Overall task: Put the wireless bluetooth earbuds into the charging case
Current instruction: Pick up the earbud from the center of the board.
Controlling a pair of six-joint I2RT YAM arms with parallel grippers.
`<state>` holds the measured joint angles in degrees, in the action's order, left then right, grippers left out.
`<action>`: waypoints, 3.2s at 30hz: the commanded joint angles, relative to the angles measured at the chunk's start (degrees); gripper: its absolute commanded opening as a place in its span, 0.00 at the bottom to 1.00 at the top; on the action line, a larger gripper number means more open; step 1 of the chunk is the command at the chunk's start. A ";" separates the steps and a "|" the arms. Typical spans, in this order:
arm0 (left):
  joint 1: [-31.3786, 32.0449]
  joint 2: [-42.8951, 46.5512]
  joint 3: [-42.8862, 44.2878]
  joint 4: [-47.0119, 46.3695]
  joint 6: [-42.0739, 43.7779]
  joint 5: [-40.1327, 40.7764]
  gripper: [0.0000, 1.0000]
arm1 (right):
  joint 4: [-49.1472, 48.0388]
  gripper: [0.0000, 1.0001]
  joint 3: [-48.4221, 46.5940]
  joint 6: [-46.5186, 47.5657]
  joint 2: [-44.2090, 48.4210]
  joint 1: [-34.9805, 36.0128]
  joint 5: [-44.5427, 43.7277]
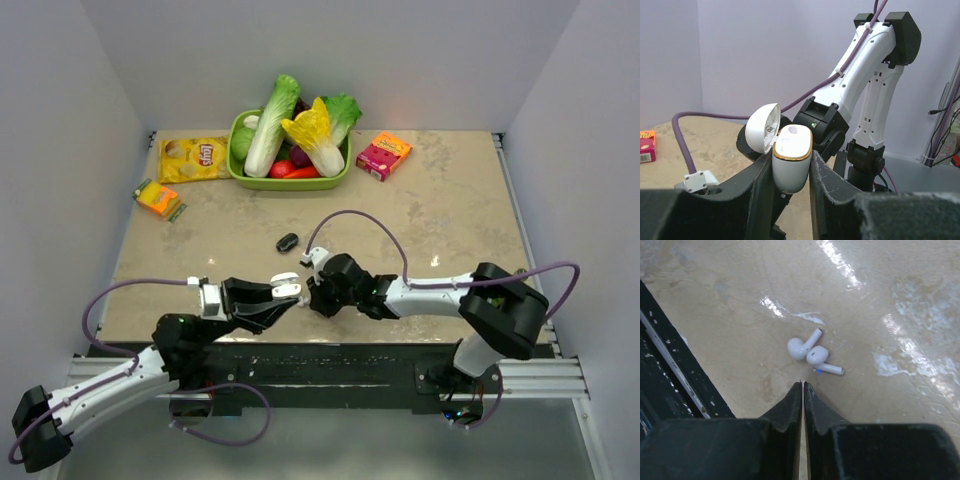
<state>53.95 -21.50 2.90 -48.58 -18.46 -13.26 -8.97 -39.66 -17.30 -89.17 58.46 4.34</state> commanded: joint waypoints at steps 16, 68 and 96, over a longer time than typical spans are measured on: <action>0.36 -0.30 -7.90 0.24 -0.79 -1.51 0.00 | -9.83 0.00 -5.87 -6.68 -10.24 -3.78 5.95; 0.80 -0.92 -8.17 1.38 -1.05 -1.69 0.00 | -7.11 0.00 0.55 -4.67 -5.76 -9.68 0.50; 0.98 -2.32 -7.20 0.50 -0.70 -0.81 0.00 | 20.65 0.50 -18.08 -10.47 -4.26 -8.89 -7.05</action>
<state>54.52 -23.94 2.87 -45.34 -18.92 -14.72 2.59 -52.95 -24.91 -91.88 47.88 1.80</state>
